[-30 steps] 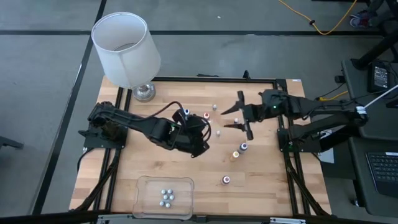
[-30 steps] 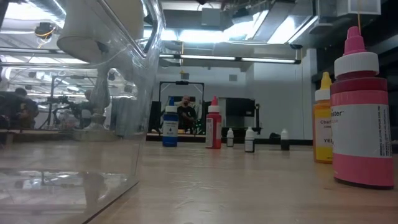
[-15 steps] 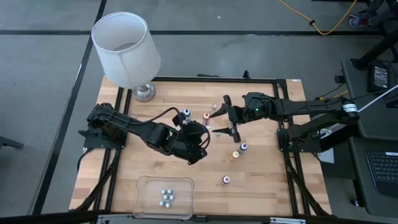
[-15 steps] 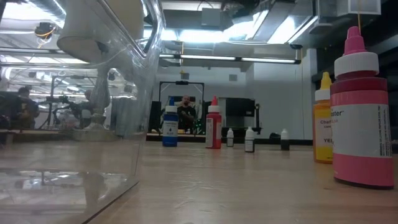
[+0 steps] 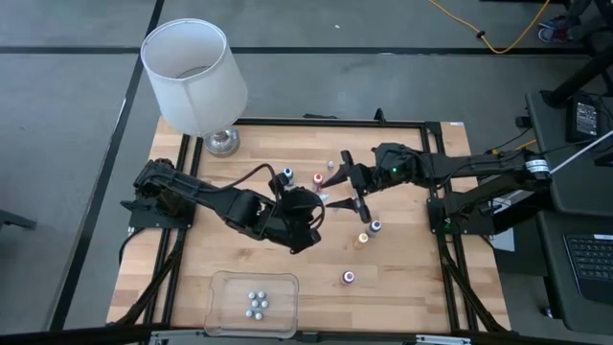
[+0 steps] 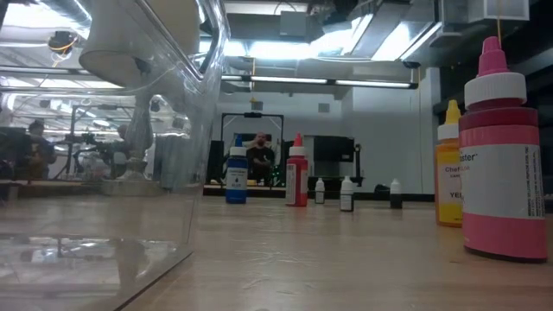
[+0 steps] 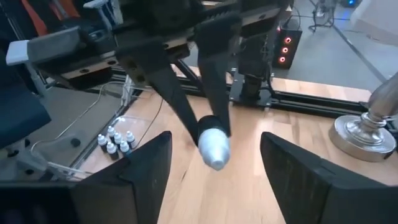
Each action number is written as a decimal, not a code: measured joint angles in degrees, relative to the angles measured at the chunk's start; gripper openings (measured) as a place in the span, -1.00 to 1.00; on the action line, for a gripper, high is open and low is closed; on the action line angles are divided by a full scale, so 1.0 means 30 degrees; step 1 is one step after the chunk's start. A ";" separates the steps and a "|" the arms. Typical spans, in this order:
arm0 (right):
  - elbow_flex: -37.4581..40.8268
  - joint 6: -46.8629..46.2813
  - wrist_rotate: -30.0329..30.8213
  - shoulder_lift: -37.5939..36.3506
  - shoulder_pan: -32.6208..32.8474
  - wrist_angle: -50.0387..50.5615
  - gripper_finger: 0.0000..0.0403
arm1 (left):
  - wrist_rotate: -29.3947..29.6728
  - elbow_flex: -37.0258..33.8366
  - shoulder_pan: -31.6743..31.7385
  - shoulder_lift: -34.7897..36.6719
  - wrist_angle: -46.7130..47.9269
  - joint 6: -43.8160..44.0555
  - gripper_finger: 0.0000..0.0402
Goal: Pick & Place food coloring
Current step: Put the small light green food coloring bottle into the bin
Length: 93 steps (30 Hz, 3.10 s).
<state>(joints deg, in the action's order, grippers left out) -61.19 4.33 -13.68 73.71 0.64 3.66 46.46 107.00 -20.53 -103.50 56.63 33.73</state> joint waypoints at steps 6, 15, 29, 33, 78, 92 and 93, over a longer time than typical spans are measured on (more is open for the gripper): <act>0.0000 -0.0012 0.0001 0.0031 0.0271 0.0034 0.12 | 0.0000 0.0000 0.0131 0.0007 -0.0858 -0.0803 -0.71; 0.0000 -0.0393 -0.0077 0.0031 0.0268 0.0187 -0.13 | -0.0044 0.0000 0.0125 0.0007 -0.0913 -0.0864 -0.71; 0.0000 -0.0347 -0.0726 0.0031 0.0251 0.0261 -0.69 | -0.0555 0.0015 0.0131 0.0015 -0.0918 -0.0708 -0.64; 0.0000 -0.0379 -0.1002 0.0031 0.0252 0.0409 -0.68 | -0.1310 0.0022 0.0146 0.0022 -0.0934 -0.1101 -0.56; -2.1449 0.4222 0.1735 1.7187 0.6641 1.4961 -0.61 | -0.2231 -0.0095 -0.6356 0.5548 1.1128 1.3026 -0.47; -2.4619 0.4796 0.2897 2.0445 0.6954 1.7904 -0.63 | -0.1153 -0.0108 -0.6768 0.6098 1.1134 1.0094 -0.55; -2.4579 0.4797 0.3093 2.0361 0.6961 1.7891 -0.64 | -0.1151 -0.0109 -0.6768 0.6098 1.1124 0.9958 -0.55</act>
<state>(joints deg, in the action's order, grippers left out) -134.93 18.72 -4.40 134.79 21.52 57.33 43.00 106.67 -40.84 -85.21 90.00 63.60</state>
